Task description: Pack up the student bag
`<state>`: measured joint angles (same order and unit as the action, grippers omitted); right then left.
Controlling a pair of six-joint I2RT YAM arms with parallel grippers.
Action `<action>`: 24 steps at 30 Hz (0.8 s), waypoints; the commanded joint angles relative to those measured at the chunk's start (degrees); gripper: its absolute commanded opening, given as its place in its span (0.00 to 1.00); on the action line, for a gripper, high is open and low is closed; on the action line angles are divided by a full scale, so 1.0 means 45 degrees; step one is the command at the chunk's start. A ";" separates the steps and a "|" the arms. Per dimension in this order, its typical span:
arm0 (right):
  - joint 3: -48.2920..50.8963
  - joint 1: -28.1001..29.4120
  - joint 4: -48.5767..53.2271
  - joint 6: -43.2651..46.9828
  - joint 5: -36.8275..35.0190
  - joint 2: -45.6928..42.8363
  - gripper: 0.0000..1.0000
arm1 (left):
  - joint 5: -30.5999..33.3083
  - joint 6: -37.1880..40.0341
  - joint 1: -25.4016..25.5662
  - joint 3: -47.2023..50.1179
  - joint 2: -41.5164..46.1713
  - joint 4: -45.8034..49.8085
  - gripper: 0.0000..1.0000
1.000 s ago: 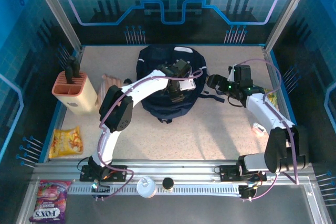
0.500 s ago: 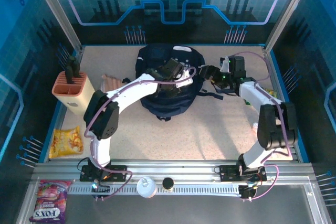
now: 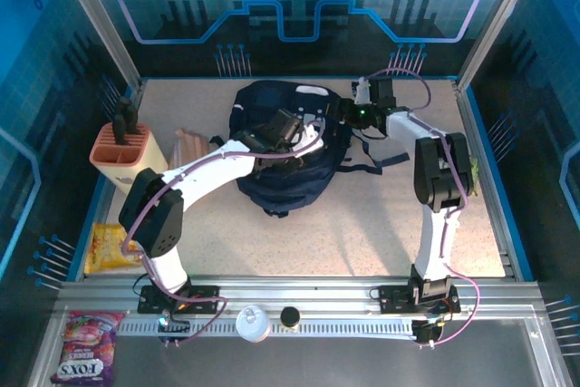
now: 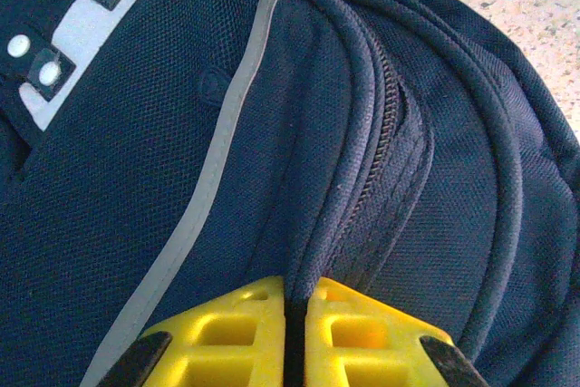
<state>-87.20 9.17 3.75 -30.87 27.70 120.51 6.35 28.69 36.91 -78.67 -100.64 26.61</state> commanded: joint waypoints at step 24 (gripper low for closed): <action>0.1945 -0.0037 0.0139 0.1801 0.3333 -0.0664 0.39 | -0.0296 -0.0514 -0.0154 -0.0062 0.0353 -0.0422 0.12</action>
<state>-79.94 8.93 3.29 -23.94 38.79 119.39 6.17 28.40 36.80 -78.59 -100.55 27.11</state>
